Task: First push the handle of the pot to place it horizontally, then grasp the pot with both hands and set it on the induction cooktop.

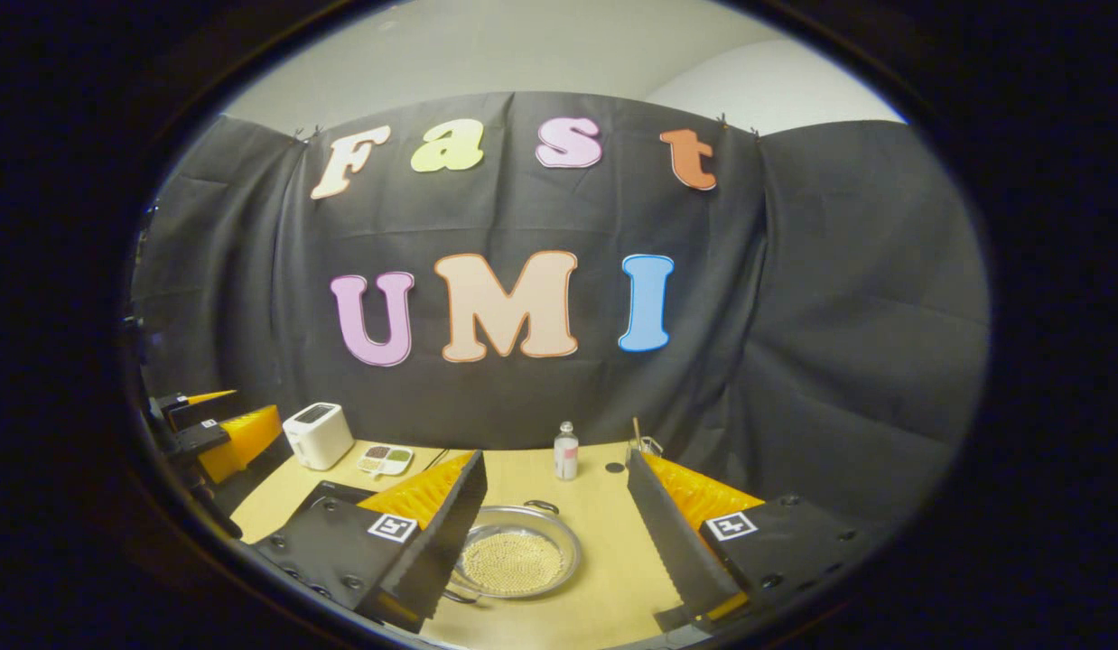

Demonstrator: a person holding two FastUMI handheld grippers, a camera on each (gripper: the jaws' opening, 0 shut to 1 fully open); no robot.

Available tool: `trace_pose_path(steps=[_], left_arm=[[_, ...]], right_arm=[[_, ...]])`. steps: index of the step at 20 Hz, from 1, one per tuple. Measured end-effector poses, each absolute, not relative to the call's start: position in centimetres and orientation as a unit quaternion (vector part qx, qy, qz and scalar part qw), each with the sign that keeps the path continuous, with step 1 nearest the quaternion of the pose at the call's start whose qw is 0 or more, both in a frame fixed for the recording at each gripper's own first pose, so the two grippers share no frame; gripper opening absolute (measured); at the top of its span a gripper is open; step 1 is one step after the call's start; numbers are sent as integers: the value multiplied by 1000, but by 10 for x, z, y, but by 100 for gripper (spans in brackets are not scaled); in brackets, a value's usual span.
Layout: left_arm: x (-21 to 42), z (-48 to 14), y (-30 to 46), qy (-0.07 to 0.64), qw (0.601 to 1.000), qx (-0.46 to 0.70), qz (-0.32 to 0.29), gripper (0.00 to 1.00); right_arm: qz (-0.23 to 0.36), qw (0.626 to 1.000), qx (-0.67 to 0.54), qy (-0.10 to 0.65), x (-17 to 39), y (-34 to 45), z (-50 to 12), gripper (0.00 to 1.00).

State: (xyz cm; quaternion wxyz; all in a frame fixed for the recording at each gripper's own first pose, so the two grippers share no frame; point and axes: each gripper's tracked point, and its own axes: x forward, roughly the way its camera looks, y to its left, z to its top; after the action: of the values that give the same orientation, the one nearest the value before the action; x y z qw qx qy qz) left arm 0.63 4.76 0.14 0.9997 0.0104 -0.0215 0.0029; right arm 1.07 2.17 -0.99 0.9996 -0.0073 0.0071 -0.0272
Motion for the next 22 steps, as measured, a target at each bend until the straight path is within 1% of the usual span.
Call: trace_pose_path(steps=[2,3,6,7,9,10,13,14,15,16,18,20,22], left_arm=[[9,-1,45,-18,1000,6,-6,92],[11,-3,45,-18,1000,5,-10,95],[14,-5,44,-18,1000,6,-18,95],[15,-5,44,-21,1000,6,-21,92],[16,-8,44,-22,999,7,-28,92],[16,-9,45,-20,999,8,-29,95],[17,-15,51,-17,999,4,-27,95],[17,-17,55,-16,1000,0,-24,92],[16,-17,60,-15,1000,-3,-18,96],[15,-18,64,-16,1000,-4,-12,92],[13,-17,74,-19,1000,-6,1,92],[9,-20,86,-18,1000,-3,18,92],[3,-23,99,-16,999,0,39,92]], right_arm=[[-33,999,-5,10,12,21,-12,97],[-36,999,-4,11,11,20,-13,97],[-43,999,-1,20,11,18,-19,97],[-42,999,1,23,11,20,-20,97],[-42,999,5,29,11,22,-23,97],[-42,999,5,31,11,23,-26,97],[-29,999,11,40,15,32,-33,97],[-21,999,17,44,17,36,-36,93],[-13,998,22,50,19,40,-39,81],[-3,998,30,52,21,44,-39,78],[16,998,41,44,24,53,-32,63],[23,998,32,47,30,52,-37,38],[30,998,25,47,34,56,-39,23]])
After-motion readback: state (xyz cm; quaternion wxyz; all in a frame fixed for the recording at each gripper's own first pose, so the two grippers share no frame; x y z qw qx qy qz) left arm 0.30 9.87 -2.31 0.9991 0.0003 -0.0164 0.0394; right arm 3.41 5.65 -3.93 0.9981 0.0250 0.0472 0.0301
